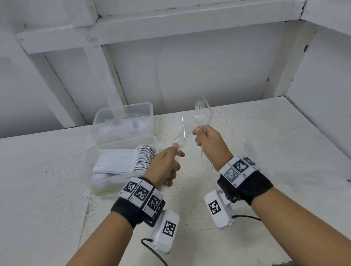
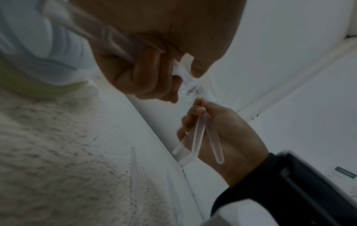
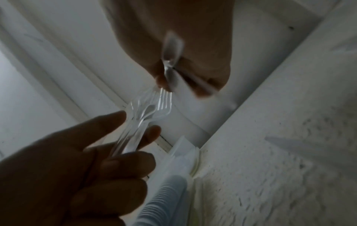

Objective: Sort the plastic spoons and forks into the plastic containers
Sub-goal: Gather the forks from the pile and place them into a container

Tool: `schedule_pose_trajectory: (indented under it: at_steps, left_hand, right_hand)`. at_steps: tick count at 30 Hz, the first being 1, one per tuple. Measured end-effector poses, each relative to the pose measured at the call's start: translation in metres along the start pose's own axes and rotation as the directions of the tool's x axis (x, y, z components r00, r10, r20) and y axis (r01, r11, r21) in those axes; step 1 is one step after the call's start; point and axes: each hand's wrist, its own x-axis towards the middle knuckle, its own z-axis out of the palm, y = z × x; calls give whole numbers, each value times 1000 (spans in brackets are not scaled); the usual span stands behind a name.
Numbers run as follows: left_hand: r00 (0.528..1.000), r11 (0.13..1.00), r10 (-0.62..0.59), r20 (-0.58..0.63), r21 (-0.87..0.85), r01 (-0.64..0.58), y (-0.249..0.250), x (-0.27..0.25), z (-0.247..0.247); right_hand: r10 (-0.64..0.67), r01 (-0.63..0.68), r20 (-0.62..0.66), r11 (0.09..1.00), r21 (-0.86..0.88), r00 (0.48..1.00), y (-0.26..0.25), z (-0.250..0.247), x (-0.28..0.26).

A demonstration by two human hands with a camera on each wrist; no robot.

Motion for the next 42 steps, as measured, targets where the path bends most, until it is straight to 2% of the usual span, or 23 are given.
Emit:
schedule_pose_trajectory:
  at_steps: [2, 4, 8, 11, 15, 18, 21, 23, 25, 30, 34, 42]
  left_hand:
    - [1000, 1000, 4, -16, -2, -4, -6, -3, -1]
    - [998, 997, 45, -34, 65, -42, -12, -4, -3]
    - [989, 957, 145, -37, 260, -130, -20, -7, -4]
    - [973, 904, 224, -54, 385, -187, -25, -7, -3]
    - [968, 882, 246, -40, 423, -207, -28, -6, -4]
    - [985, 924, 173, 11, 344, -166, -28, -7, -6]
    - [999, 996, 22, 41, 84, -25, -28, -5, -7]
    - [994, 993, -82, 66, -82, 87, -26, -7, -6]
    - [986, 969, -132, 105, -195, 151, -25, -9, -6]
    - [980, 944, -84, 182, -300, 137, -23, -14, -5]
    - [972, 942, -37, 233, -316, 111, -15, -16, -3]
    - [992, 965, -10, 122, -260, 42, -14, -15, 6]
  right_hand:
    - [100, -106, 42, 976, 192, 994, 1, 4, -4]
    - [155, -170, 78, 954, 247, 985, 3, 6, -7]
    - [168, -168, 15, 974, 148, 986, 4, 9, -12]
    - [105, -102, -30, 992, 69, 994, 4, 14, -13]
    - [62, -68, -75, 994, -89, 995, 7, 18, -12]
    - [91, -94, -51, 994, -64, 995, 5, 16, -13]
    - [119, -119, 6, 993, -9, 993, 3, 14, -15]
    - [132, -133, 38, 991, 24, 990, 2, 13, -15]
    - [153, -156, 62, 987, 45, 986, -1, 13, -15]
    - [116, -120, 75, 991, 53, 990, -5, 9, -11]
    - [78, -84, 67, 993, 86, 995, -2, 10, -10]
    - [6, -7, 16, 997, 81, 1000, 4, 12, -12]
